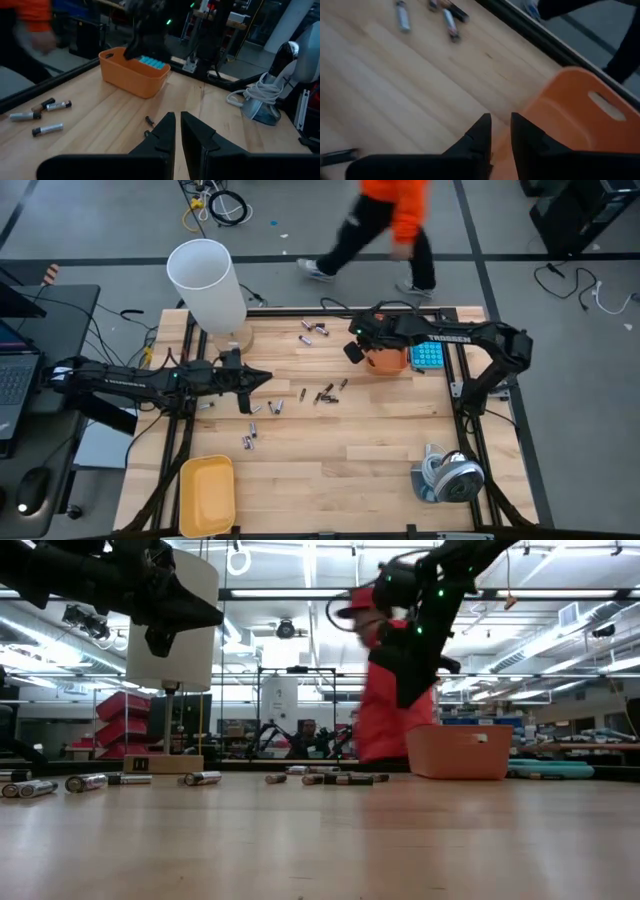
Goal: Sort batteries
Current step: Put the black battery into the orange bin
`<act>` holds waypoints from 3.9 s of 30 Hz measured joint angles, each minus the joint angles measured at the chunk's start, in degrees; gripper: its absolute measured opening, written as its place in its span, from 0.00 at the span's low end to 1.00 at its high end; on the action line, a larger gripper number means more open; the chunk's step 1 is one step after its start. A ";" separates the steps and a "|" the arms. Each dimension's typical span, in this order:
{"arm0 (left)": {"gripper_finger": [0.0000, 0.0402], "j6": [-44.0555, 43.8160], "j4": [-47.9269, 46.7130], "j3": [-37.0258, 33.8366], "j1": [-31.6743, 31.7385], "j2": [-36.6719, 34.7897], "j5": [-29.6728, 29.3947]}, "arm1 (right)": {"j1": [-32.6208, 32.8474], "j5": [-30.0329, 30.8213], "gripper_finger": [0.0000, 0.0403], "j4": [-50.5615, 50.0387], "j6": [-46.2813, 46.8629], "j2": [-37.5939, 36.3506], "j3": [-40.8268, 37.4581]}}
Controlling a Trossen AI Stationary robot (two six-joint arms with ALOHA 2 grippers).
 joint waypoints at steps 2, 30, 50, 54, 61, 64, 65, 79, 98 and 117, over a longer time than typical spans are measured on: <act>0.08 -0.20 -0.89 0.00 0.00 0.04 0.00 | 1.00 0.01 0.14 1.23 -1.52 -0.82 0.00; 0.08 -4.56 -10.06 -0.02 -0.01 0.04 2.85 | 20.42 -19.15 0.14 16.01 -37.44 -1.18 -2.93; 0.08 -4.35 -10.03 -0.02 0.00 0.04 2.41 | 22.22 -13.37 0.23 44.49 -32.00 -1.15 -23.59; 0.08 -4.28 -10.03 -0.02 0.00 0.04 1.59 | 22.25 -13.33 0.23 45.98 -30.95 -1.16 -25.59; 0.08 -4.22 -9.98 -0.02 0.00 0.04 1.29 | 22.25 -13.33 0.22 46.55 -27.04 -1.16 -26.71; 0.08 -4.22 -9.98 -0.02 0.00 0.04 1.29 | 22.25 -13.33 0.23 47.06 -26.20 -1.16 -26.69; 0.08 -4.22 -9.98 -0.02 0.00 0.04 1.32 | 22.25 -13.33 0.23 47.16 -25.71 -0.86 -26.69; 0.08 -4.19 -9.16 -0.02 0.00 0.11 1.05 | 22.40 -13.33 0.22 47.44 -25.44 6.43 -21.33; 0.08 -2.68 -9.00 -0.02 0.00 0.15 1.01 | 22.75 -9.66 0.22 44.19 -23.73 10.16 -21.38; 0.08 -2.69 -9.00 -0.02 0.00 0.15 1.01 | 22.75 -8.63 0.22 41.61 -19.21 10.28 -21.38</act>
